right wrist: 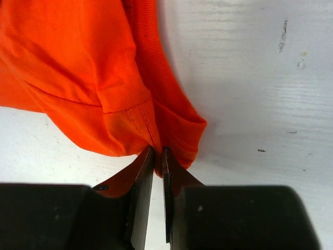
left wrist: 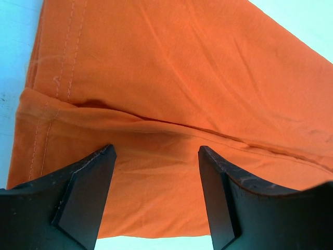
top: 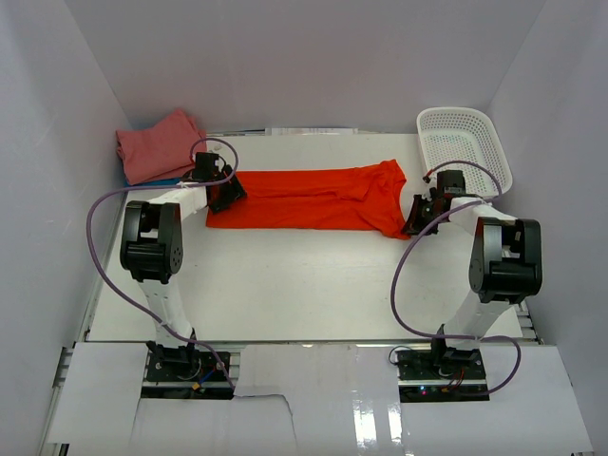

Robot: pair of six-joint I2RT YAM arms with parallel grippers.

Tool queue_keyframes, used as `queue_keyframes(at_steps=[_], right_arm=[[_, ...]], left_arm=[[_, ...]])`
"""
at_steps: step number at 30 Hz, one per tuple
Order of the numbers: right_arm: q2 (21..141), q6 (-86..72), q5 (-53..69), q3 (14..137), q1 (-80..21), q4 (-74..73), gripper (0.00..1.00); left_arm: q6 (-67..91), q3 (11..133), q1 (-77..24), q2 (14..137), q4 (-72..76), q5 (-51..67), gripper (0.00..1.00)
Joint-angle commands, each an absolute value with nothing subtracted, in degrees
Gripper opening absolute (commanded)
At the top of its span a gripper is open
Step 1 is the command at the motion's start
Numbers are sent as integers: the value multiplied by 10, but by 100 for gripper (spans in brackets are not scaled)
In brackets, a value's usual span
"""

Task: Fold and stack the t-shirts
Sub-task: Fold the other side of the tshirt into a rectangle

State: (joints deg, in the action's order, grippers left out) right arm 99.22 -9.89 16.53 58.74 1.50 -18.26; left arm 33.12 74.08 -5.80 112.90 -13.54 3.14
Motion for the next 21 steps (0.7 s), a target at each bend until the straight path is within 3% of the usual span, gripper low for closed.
queue_keyframes(at_steps=[1, 21], right_arm=[[1010, -87, 144, 617, 22, -199, 18], [1061, -66, 66, 732, 27, -277, 19]], left_arm=[[316, 749, -57, 1143, -170, -10, 76], [303, 765, -57, 1144, -188, -18, 76]])
